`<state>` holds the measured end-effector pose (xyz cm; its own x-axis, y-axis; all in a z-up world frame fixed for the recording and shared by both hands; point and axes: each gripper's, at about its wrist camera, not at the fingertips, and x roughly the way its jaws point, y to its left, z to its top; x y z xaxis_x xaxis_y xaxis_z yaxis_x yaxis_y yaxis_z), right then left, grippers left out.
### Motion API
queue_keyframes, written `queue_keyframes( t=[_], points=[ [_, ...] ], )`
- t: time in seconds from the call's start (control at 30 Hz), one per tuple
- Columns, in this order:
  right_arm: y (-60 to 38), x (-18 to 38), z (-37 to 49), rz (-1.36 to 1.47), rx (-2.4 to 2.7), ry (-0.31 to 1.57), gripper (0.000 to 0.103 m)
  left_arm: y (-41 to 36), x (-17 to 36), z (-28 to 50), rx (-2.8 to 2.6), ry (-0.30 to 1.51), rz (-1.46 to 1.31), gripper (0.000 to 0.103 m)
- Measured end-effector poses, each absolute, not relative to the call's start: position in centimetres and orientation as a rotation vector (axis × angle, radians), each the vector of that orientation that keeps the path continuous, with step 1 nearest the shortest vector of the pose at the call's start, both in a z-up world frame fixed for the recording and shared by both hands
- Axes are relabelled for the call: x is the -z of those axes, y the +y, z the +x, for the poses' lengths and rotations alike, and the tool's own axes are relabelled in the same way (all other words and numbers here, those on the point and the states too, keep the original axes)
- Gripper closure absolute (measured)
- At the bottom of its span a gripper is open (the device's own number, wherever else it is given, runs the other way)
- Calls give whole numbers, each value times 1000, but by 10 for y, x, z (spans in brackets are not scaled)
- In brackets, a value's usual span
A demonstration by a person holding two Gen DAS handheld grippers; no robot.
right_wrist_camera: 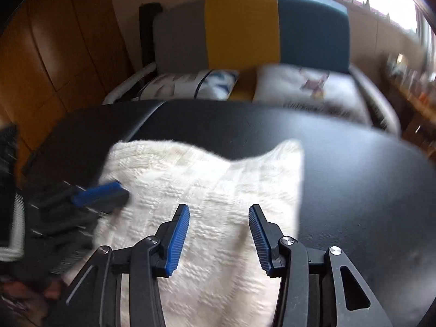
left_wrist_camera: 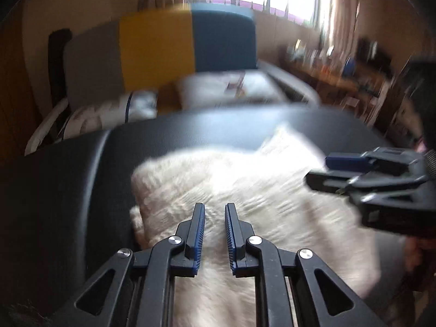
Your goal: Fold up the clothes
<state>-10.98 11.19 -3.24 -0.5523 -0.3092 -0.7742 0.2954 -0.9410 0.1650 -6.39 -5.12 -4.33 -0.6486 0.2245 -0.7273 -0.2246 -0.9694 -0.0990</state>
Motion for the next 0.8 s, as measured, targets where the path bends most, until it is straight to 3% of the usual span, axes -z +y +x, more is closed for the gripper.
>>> queue_keyframes(
  t=[0.17, 0.3, 0.43, 0.5, 0.63, 0.8],
  points=[
    [84, 51, -97, 1260, 2461, 132, 55, -56, 68, -78, -2643, 42, -1309, 89],
    [84, 56, -98, 1267, 2490, 98, 55, -64, 80, -70, -2651, 3, -1268, 89],
    [114, 22, -70, 1166, 2481, -86, 55, -67, 57, -59, -2624, -24, -1239, 89],
    [120, 9, -44, 1115, 2470, -59, 56, -67, 40, -37, -2609, -26, -1160, 89],
    [113, 18, -8, 1177, 2410, 71, 73, -53, 24, 11, -2524, 116, -1011, 89],
    [99, 56, 13, 1282, 2340, 88, 81, -41, 58, 29, -2475, 335, -1147, 89]
  ],
)
